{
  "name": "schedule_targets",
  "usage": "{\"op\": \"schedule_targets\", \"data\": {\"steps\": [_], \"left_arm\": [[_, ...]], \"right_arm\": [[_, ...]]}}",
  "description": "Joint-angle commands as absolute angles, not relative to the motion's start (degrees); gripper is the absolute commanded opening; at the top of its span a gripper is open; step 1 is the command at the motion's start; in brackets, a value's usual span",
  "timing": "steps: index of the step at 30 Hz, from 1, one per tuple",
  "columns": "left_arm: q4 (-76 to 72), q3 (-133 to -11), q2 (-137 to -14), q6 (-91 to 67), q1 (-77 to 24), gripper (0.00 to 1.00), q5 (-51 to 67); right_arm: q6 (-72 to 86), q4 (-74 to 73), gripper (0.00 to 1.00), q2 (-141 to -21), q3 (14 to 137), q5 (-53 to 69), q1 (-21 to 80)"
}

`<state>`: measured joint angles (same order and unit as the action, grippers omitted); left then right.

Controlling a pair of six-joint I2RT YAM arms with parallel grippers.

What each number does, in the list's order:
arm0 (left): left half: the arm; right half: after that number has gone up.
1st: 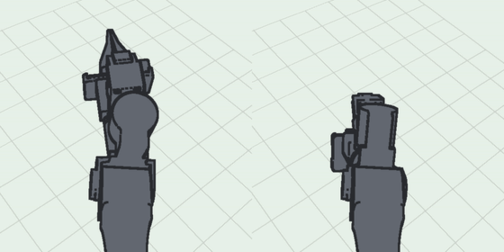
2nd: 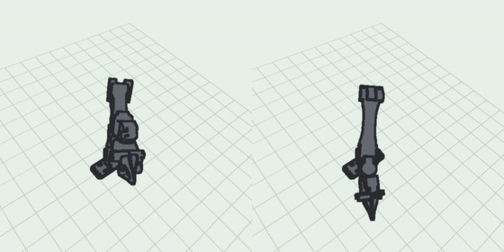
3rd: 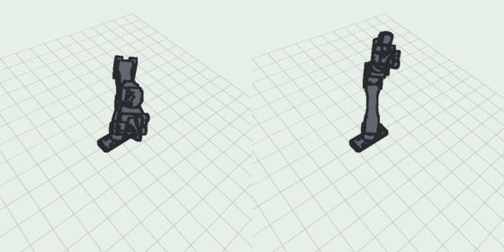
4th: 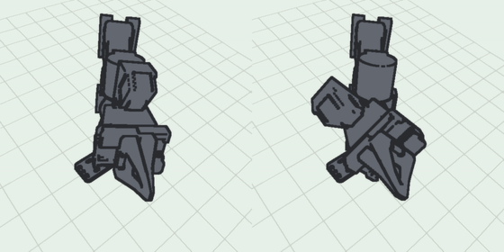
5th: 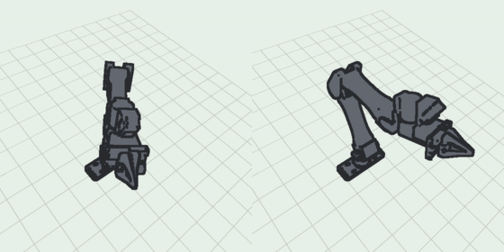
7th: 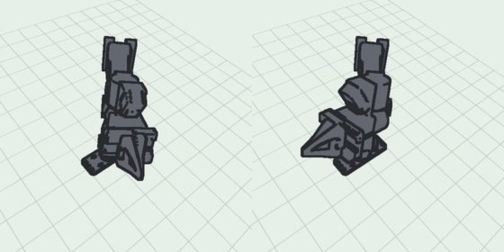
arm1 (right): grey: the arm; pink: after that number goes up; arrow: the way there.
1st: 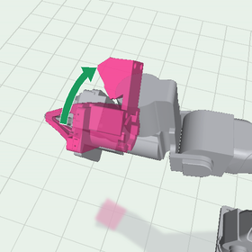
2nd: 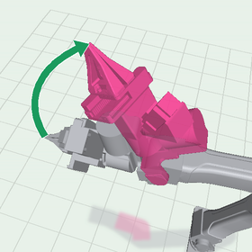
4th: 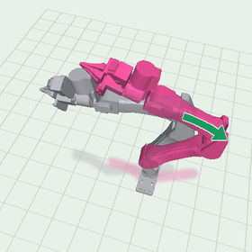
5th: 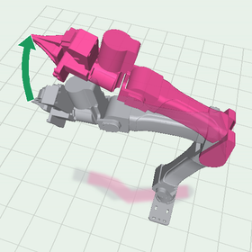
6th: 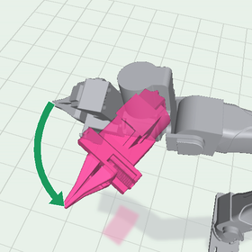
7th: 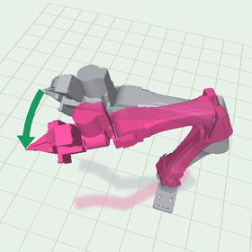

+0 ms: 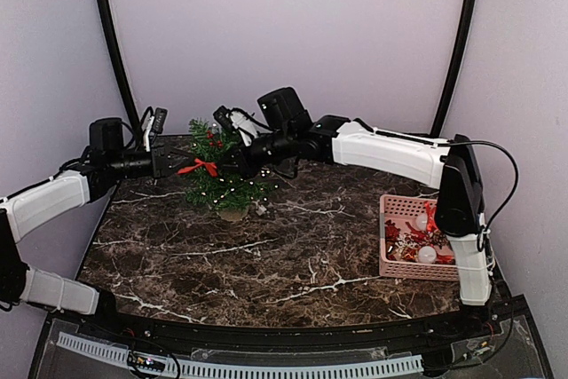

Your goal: Decorate the small christmas tree

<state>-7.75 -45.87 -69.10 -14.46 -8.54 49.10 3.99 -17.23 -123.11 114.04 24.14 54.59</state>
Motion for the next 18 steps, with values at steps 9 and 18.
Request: {"op": "schedule_targets", "data": {"steps": [9,18], "left_arm": [[-9.13,-43.68,-70.25,-11.76,-8.71,0.00,46.19],[-10.03,-43.63,-71.84,-12.54,-9.41,0.00,46.73]], "right_arm": [[5.98,-11.77,0.00,-119.59,111.07,21.15,54.07],[7.70,-9.74,0.00,-119.36,109.84,19.14,53.33]]}}
